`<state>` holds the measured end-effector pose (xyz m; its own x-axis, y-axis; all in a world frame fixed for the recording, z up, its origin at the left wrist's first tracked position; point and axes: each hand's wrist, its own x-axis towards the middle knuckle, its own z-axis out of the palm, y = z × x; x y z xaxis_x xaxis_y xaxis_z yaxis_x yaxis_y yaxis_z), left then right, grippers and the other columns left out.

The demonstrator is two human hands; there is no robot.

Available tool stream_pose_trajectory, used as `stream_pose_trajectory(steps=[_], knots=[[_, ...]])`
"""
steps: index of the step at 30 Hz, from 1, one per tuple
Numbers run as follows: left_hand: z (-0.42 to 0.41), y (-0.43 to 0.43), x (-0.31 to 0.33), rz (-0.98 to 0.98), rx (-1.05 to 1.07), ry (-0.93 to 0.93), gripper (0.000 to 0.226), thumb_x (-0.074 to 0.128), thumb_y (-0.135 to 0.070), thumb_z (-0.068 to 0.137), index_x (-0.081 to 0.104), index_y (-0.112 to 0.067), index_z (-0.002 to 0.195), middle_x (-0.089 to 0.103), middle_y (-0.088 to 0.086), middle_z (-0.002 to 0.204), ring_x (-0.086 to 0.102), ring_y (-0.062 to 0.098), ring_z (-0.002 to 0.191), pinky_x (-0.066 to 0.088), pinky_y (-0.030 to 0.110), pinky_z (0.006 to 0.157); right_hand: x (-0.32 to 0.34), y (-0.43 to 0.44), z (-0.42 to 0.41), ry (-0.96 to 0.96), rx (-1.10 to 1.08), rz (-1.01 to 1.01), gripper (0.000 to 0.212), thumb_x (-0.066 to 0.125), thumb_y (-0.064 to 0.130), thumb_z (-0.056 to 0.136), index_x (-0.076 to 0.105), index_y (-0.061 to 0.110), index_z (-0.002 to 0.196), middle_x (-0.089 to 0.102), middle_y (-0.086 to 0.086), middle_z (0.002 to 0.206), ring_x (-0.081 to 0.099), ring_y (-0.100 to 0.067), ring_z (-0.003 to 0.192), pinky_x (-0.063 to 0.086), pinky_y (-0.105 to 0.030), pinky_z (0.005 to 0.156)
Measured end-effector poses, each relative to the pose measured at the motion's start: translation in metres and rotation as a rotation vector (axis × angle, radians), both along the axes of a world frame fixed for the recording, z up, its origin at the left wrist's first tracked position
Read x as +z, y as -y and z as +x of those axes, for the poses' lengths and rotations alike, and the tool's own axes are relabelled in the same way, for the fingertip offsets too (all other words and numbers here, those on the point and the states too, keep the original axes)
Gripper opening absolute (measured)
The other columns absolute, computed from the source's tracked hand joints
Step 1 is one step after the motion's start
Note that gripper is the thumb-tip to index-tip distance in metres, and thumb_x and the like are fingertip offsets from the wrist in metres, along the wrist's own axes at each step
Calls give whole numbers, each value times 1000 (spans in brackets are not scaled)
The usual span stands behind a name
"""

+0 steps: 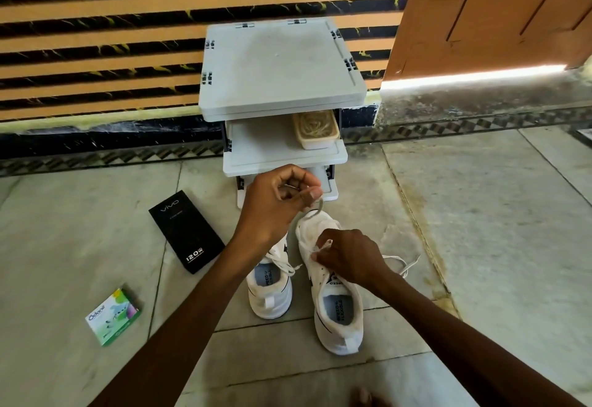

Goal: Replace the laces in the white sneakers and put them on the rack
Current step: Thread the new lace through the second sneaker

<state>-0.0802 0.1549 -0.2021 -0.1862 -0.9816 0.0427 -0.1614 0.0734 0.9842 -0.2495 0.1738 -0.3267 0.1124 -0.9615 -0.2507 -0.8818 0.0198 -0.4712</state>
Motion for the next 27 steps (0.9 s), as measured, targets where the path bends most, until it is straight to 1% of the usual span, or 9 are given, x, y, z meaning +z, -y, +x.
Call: stream_pose_trajectory(steps=[5,11,14,17,19,20,23,25,27], knots=[[2,-1,-2,154,-10,-172,21,75,-2,79,70,-13,97,71,-1,86,66,9,83,53,21,77,-1,1,15,-45,110,-89,43,63,56,86,57,30,120,66,4,114,63,-21,100,49,-32,82],[6,-3,1,371,-28,-564,17,67,-8,76,61,-8,93,60,1,74,56,11,70,51,20,71,-2,10,17,-17,44,-127,21,54,34,97,68,18,101,70,-5,98,66,-24,87,46,-28,73],[12,-3,1,381,-45,-651,16,66,-15,74,55,-10,85,55,0,76,51,11,69,46,23,71,7,22,15,47,51,-189,20,56,25,96,57,21,76,60,0,76,56,-18,67,38,-26,62],[20,-1,0,374,-72,-715,14,65,-24,76,56,-15,83,61,2,93,59,15,86,48,31,85,15,44,12,109,79,-254,25,58,17,94,56,20,69,59,1,68,55,-18,60,39,-28,57],[26,-1,-1,372,-154,-859,21,71,-28,78,57,-14,86,66,6,103,63,23,103,48,39,100,21,59,14,169,167,-291,13,60,8,91,67,11,81,69,-6,80,63,-24,71,50,-31,64],[29,-1,-1,346,-187,-893,25,74,-27,78,55,-13,88,67,7,101,64,25,105,45,42,105,27,64,16,240,215,-279,13,60,1,89,70,9,93,71,-5,89,66,-20,78,52,-24,69],[33,-1,-1,207,-148,-613,17,64,-15,90,48,-10,87,63,5,78,63,20,76,54,37,86,46,72,23,470,268,-204,52,58,-12,87,50,7,135,62,6,108,63,-1,92,47,-5,78],[30,0,-7,113,-68,-216,11,58,-9,93,51,-9,85,62,3,69,56,15,59,49,25,62,47,71,22,502,196,-164,59,57,-13,88,43,9,141,63,5,106,65,-4,84,52,-13,76],[26,1,-26,113,-36,48,12,61,-8,93,57,-11,82,65,-1,66,55,11,54,43,21,53,38,66,13,407,97,-169,45,58,-10,86,56,9,127,69,-2,96,66,-10,74,57,-28,75]])
